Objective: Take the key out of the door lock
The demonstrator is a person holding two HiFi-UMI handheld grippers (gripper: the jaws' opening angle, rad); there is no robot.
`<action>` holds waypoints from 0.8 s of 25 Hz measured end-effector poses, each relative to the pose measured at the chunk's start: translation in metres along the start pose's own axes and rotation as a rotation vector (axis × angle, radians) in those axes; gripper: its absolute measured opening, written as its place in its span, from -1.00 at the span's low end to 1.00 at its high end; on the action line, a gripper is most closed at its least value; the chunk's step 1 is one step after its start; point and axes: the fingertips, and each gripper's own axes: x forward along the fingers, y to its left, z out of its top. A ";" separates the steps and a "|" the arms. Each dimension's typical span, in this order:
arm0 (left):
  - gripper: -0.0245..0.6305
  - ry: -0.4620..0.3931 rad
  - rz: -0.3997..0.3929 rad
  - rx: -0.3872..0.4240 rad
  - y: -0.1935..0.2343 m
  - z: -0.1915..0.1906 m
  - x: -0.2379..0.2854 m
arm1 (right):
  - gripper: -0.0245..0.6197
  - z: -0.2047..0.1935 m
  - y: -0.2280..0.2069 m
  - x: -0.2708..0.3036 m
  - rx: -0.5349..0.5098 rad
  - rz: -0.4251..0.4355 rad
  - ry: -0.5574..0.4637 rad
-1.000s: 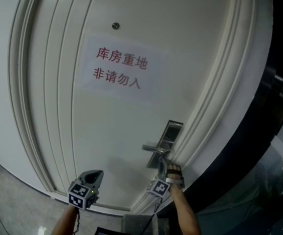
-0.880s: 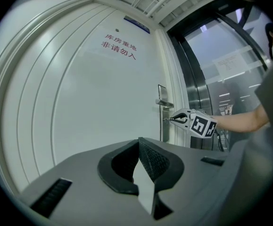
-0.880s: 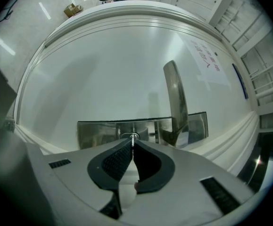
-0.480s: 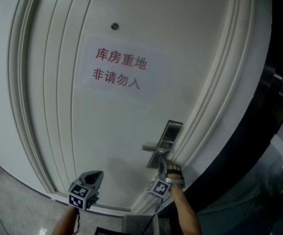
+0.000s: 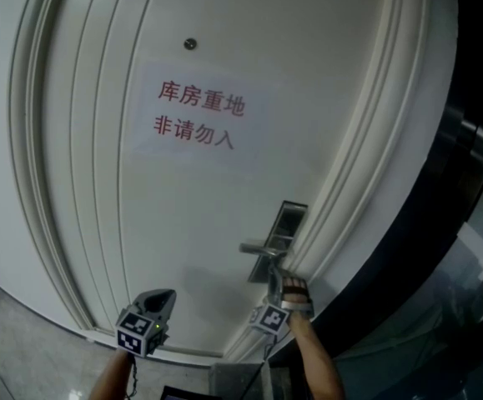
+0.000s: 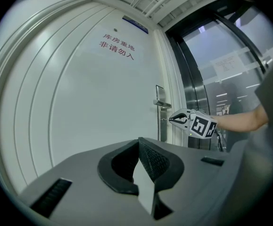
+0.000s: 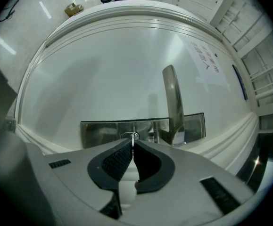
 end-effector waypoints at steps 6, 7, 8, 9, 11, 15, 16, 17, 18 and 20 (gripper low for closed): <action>-0.90 -0.007 0.006 0.004 0.003 0.002 -0.009 | -0.86 0.001 -0.006 -0.007 0.010 -0.021 -0.003; -0.90 -0.009 0.007 0.003 0.003 0.003 -0.011 | -0.86 0.001 -0.007 -0.010 0.015 -0.022 -0.002; -0.90 -0.010 0.008 0.002 0.004 0.004 -0.012 | -0.86 0.001 -0.007 -0.013 0.021 -0.023 -0.003; -0.90 -0.012 0.008 0.001 0.004 0.004 -0.014 | -0.86 0.002 -0.008 -0.017 0.030 -0.021 -0.005; -0.90 -0.014 0.006 0.001 0.004 0.006 -0.016 | -0.86 0.003 -0.011 -0.025 0.055 -0.020 -0.010; -0.90 -0.016 -0.001 -0.002 0.003 0.006 -0.020 | -0.86 0.004 -0.016 -0.047 0.119 -0.031 -0.014; -0.90 -0.015 -0.003 -0.002 0.002 0.005 -0.021 | -0.86 0.003 -0.017 -0.053 0.133 -0.038 -0.009; -0.90 -0.014 -0.005 0.000 0.002 0.005 -0.022 | -0.86 0.003 -0.019 -0.058 0.152 -0.046 -0.006; -0.90 -0.014 -0.008 0.001 0.002 0.005 -0.022 | -0.86 0.004 -0.023 -0.065 0.175 -0.056 -0.009; -0.90 -0.014 -0.012 0.004 0.000 0.004 -0.024 | -0.86 0.008 -0.027 -0.077 0.237 -0.064 -0.024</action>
